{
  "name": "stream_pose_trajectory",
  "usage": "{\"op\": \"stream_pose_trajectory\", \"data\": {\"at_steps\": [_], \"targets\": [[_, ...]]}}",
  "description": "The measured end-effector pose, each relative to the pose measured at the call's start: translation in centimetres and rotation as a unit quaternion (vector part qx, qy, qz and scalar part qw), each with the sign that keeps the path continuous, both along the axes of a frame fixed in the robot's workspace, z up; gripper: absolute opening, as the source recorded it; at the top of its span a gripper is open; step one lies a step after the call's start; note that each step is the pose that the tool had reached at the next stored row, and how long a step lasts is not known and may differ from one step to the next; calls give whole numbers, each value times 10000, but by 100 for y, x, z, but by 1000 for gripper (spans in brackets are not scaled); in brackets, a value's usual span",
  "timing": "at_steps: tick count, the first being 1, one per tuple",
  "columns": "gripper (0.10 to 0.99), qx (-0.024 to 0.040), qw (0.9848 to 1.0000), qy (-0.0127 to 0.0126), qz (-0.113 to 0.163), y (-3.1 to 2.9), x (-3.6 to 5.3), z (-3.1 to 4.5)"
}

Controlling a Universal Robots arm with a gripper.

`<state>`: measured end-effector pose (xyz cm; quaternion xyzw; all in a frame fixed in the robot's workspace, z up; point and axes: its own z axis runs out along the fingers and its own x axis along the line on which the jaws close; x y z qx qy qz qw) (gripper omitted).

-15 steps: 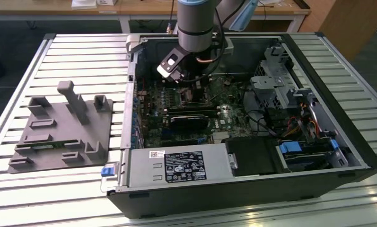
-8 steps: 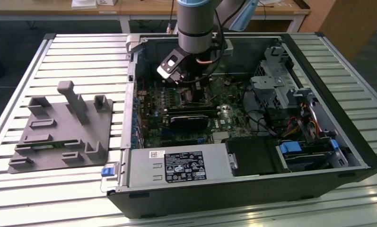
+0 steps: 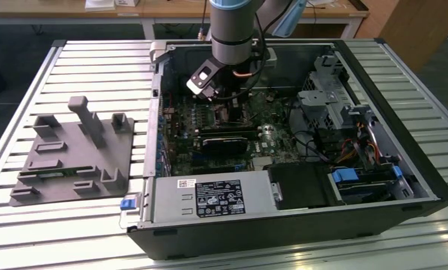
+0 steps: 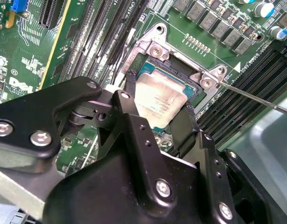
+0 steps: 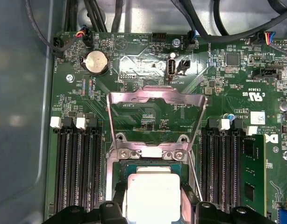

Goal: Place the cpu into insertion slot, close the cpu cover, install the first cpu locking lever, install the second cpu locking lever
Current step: 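Place the cpu into insertion slot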

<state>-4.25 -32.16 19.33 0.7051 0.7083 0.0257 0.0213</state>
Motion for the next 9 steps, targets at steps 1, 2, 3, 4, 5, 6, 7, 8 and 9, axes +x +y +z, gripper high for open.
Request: {"op": "stream_pose_trajectory", "data": {"at_steps": [1,2,3,4,5,6,7,8,9], "targets": [[537,0,10000,0,0,0,0,-1],[537,1,10000,-1,0,1,0,-2],[537,1,10000,-1,0,1,0,-2],[537,1,10000,-1,0,1,0,-3],[537,1,10000,-1,0,1,0,-3],[537,1,10000,-1,0,1,0,-4],[537,1,10000,-1,0,1,0,-4],[537,1,10000,-1,0,1,0,-4],[537,1,10000,-1,0,1,0,-5]]}}
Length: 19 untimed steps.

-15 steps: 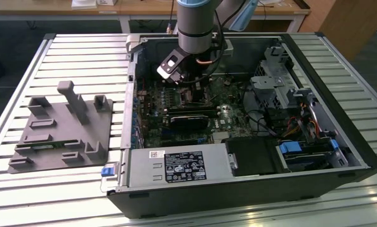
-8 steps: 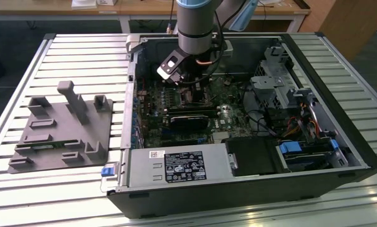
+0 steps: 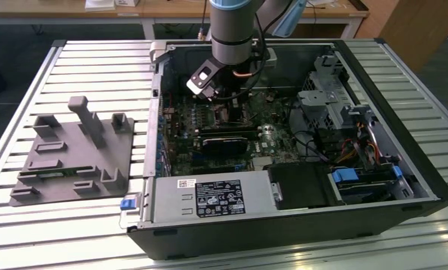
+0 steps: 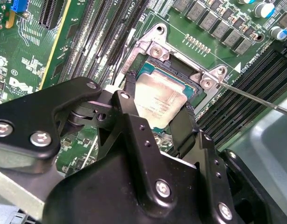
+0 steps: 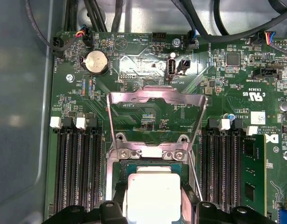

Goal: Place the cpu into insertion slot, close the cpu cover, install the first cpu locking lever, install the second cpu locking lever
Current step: 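Place the cpu into insertion slot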

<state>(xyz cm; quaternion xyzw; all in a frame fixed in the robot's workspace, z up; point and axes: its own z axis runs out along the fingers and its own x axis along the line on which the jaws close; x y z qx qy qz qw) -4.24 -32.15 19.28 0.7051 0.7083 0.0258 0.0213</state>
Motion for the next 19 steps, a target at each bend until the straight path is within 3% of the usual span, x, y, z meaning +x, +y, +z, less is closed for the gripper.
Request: {"op": "stream_pose_trajectory", "data": {"at_steps": [4,7,19], "targets": [[549,3,10000,-2,0,1,1,-4],[675,1,10000,0,0,3,2,-2],[675,1,10000,0,-2,62,-7,-4]]}}
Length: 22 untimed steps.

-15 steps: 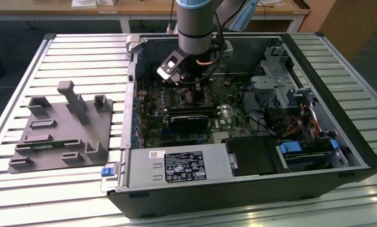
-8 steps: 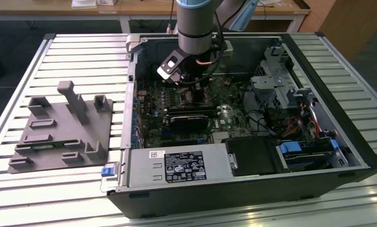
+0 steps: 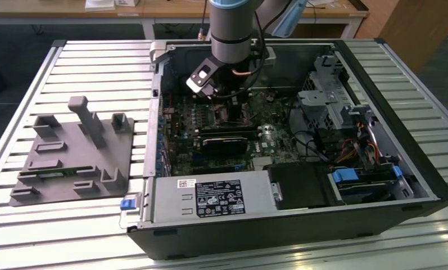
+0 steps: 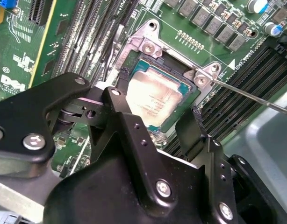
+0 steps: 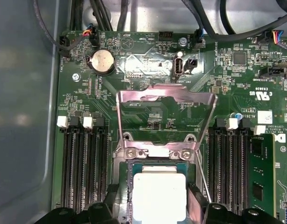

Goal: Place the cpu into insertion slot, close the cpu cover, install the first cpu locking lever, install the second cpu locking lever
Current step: 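Place the cpu into insertion slot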

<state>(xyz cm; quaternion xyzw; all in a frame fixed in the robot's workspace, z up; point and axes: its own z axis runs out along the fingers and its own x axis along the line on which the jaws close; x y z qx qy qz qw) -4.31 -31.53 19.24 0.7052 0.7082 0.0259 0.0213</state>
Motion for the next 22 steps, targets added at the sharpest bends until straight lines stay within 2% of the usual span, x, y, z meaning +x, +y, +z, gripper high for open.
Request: {"op": "stream_pose_trajectory", "data": {"at_steps": [7,17,18,20,22], "targets": [[675,0,10000,0,-2,8,-3,1],[675,-1,10000,9,-3,-6,0,49],[659,0,10000,10,-3,-6,1,62],[529,-1,10000,14,-2,-6,3,86],[529,0,10000,19,-2,-6,6,110]]}}
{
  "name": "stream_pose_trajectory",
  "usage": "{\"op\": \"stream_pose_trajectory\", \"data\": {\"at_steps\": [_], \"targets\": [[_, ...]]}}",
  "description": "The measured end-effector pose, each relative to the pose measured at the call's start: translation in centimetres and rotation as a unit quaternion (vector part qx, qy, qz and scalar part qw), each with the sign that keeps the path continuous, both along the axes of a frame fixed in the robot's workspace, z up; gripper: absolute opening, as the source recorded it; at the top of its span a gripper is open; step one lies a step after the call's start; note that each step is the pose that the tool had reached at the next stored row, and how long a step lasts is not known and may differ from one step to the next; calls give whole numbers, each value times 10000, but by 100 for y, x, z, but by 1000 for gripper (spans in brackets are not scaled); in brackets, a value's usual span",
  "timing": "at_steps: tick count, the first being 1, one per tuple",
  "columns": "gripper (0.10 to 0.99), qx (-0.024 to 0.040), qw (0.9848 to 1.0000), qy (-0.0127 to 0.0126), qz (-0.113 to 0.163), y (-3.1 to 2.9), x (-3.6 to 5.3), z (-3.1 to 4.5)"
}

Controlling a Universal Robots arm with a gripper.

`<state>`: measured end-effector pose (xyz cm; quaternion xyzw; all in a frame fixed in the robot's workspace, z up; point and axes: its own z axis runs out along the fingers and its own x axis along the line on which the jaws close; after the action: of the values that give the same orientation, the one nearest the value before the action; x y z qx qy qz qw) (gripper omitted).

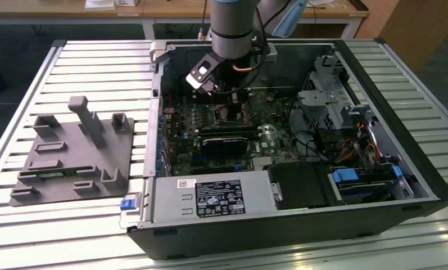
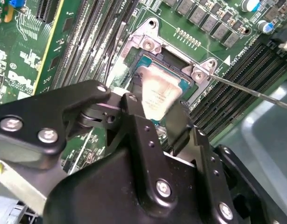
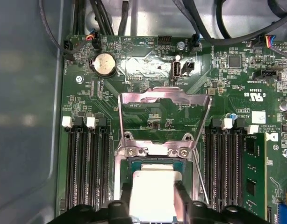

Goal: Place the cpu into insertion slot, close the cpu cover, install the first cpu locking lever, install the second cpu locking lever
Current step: 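Place the cpu into insertion slot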

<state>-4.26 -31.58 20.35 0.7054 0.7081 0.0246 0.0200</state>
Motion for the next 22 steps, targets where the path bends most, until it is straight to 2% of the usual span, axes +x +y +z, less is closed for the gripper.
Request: {"op": "stream_pose_trajectory", "data": {"at_steps": [1,3,5,7,8,10,11,13,22], "targets": [[467,0,10000,4,0,0,2,22],[467,0,10000,16,0,0,5,56],[455,1,10000,39,0,-1,18,63],[325,0,10000,62,0,-6,28,64],[325,0,10000,68,0,-9,31,64],[212,0,10000,79,0,-13,36,65],[212,1,10000,82,0,-16,37,66],[106,5,10000,81,0,-22,37,65],[106,6,10000,83,0,-27,37,66]]}}
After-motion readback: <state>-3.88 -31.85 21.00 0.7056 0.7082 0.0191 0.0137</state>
